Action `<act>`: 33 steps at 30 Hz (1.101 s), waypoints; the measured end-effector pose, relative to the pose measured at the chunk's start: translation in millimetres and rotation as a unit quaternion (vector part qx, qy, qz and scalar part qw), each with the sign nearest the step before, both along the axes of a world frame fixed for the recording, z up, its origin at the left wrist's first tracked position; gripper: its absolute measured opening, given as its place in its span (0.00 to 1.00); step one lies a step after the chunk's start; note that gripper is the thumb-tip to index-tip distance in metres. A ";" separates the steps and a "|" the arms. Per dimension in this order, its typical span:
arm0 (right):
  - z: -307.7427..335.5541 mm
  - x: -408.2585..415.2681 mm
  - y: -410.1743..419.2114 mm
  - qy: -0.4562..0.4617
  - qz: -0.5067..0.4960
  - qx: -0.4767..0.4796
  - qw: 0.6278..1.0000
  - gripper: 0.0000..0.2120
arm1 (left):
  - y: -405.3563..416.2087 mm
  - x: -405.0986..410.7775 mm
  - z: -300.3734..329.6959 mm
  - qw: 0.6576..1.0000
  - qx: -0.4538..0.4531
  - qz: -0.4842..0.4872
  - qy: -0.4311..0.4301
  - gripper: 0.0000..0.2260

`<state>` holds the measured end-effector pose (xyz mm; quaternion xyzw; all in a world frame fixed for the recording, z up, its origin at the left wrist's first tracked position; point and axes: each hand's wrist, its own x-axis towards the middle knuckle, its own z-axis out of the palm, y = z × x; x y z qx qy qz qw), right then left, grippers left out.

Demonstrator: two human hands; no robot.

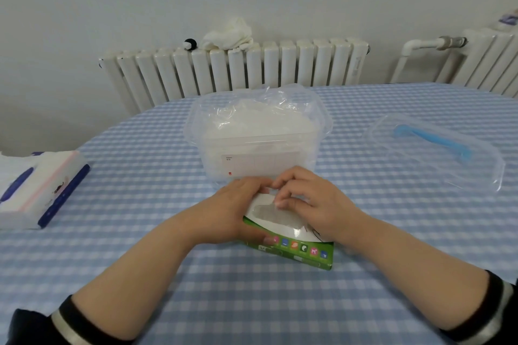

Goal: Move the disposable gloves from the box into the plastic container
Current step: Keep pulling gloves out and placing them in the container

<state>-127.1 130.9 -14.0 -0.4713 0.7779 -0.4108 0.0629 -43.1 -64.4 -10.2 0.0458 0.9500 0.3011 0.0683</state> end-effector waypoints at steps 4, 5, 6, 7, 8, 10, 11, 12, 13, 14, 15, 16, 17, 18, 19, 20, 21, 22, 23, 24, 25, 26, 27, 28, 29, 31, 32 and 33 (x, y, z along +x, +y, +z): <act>11.2 5.4 0.5 -0.132 -0.092 -0.145 0.976 0.08 | 0.7 -2.5 -0.3 1.000 0.001 0.000 -0.008 0.37; 16.8 7.3 0.5 -0.173 -0.113 -0.200 0.958 0.06 | 0.9 -1.8 0.1 1.000 -0.016 0.002 -0.009 0.37; 22.5 9.0 1.1 -0.214 -0.126 -0.256 0.934 0.06 | 1.4 -1.2 0.7 0.999 -0.031 0.003 -0.008 0.37; 27.9 9.6 1.9 -0.251 -0.131 -0.304 0.910 0.06 | 1.0 -0.9 0.3 0.999 -0.038 0.003 -0.007 0.36; 33.2 9.4 3.4 -0.281 -0.128 -0.336 0.890 0.08 | 1.3 -0.2 0.9 0.999 -0.038 -0.002 -0.003 0.36; 43.1 9.3 6.9 -0.330 -0.118 -0.359 0.865 0.10 | 1.5 -0.3 3.2 0.999 -0.036 -0.007 -0.005 0.37; 46.2 9.9 8.7 -0.349 -0.113 -0.360 0.858 0.10 | 0.8 -0.3 5.7 0.999 -0.032 -0.008 -0.014 0.38; 48.7 10.1 10.0 -0.372 -0.110 -0.360 0.848 0.10 | -0.2 -0.3 9.8 0.999 -0.024 -0.006 -0.029 0.39; 49.3 10.5 12.0 -0.395 -0.108 -0.358 0.839 0.10 | -1.4 0.3 15.0 0.999 -0.007 -0.002 -0.048 0.39; 51.4 10.6 13.3 -0.413 -0.110 -0.353 0.832 0.11 | -2.0 0.7 21.7 0.998 0.024 -0.002 -0.058 0.38; 50.9 7.5 11.0 -0.429 -0.113 -0.346 0.827 0.11 | -1.6 1.5 30.1 0.996 0.069 -0.004 -0.050 0.36; 51.6 4.7 9.6 -0.446 -0.114 -0.329 0.825 0.10 | 0.8 2.7 40.2 0.992 0.120 0.000 -0.025 0.35; 50.4 -0.4 6.1 -0.466 -0.112 -0.305 0.823 0.10 | 4.2 4.2 50.5 0.986 0.167 0.013 0.010 0.34; 52.5 -3.1 0.9 -0.492 -0.106 -0.279 0.818 0.11 | 8.3 5.2 60.8 0.977 0.205 0.032 0.050 0.33; 54.3 -4.7 -3.8 -0.516 -0.090 -0.256 0.812 0.13 | 13.1 4.6 70.6 0.967 0.233 0.052 0.085 0.31; 54.7 -6.6 -8.5 -0.532 -0.072 -0.237 0.810 0.15 | 18.6 2.4 78.7 0.958 0.256 0.068 0.109 0.28; 52.4 -7.2 -12.8 -0.536 -0.057 -0.221 0.813 0.18 | 25.1 -0.7 85.3 0.952 0.266 0.084 0.124 0.25; 51.9 -3.8 -16.8 -0.534 -0.053 -0.205 0.818 0.21 | 32.2 -4.3 90.5 0.949 0.266 0.101 0.138 0.22; 48.1 -0.8 -19.8 -0.533 -0.047 -0.187 0.824 0.23 | 38.6 -8.4 95.0 0.946 0.261 0.118 0.154 0.18; 43.7 0.8 -18.7 -0.535 -0.034 -0.178 0.826 0.24 | 44.5 -12.6 98.9 0.944 0.252 0.133 0.169 0.12; 39.4 1.4 -17.5 -0.537 -0.013 -0.178 0.825 0.22 | 49.2 -17.0 102.3 0.943 0.241 0.141 0.180 0.07; 41.1 4.9 -14.3 -0.543 0.004 -0.179 0.821 0.20 | 52.8 -21.5 105.6 0.944 0.234 0.142 0.183 0.03; 42.3 4.5 -9.0 -0.559 0.016 -0.191 0.807 0.20 | 54.5 -26.1 108.3 0.945 0.231 0.141 0.184 0.03; 44.0 4.3 -3.1 -0.573 0.020 -0.205 0.793 0.21 | 55.2 -30.8 112.1 0.945 0.234 0.143 0.181 0.03; 44.8 4.3 3.4 -0.597 0.034 -0.212 0.773 0.24 | 54.0 -36.1 115.4 0.944 0.237 0.150 0.175 0.03; 48.6 6.6 12.6 -0.643 0.097 -0.240 0.721 0.29 | 47.2 -48.3 122.6 0.940 0.229 0.181 0.175 0.03; 47.4 5.0 17.7 -0.655 0.088 -0.256 0.706 0.32 | 42.1 -55.2 125.8 0.939 0.214 0.200 0.181 0.04; 44.0 4.8 17.4 -0.664 0.086 -0.256 0.697 0.35 | 35.7 -63.4 127.9 0.937 0.195 0.217 0.191 0.04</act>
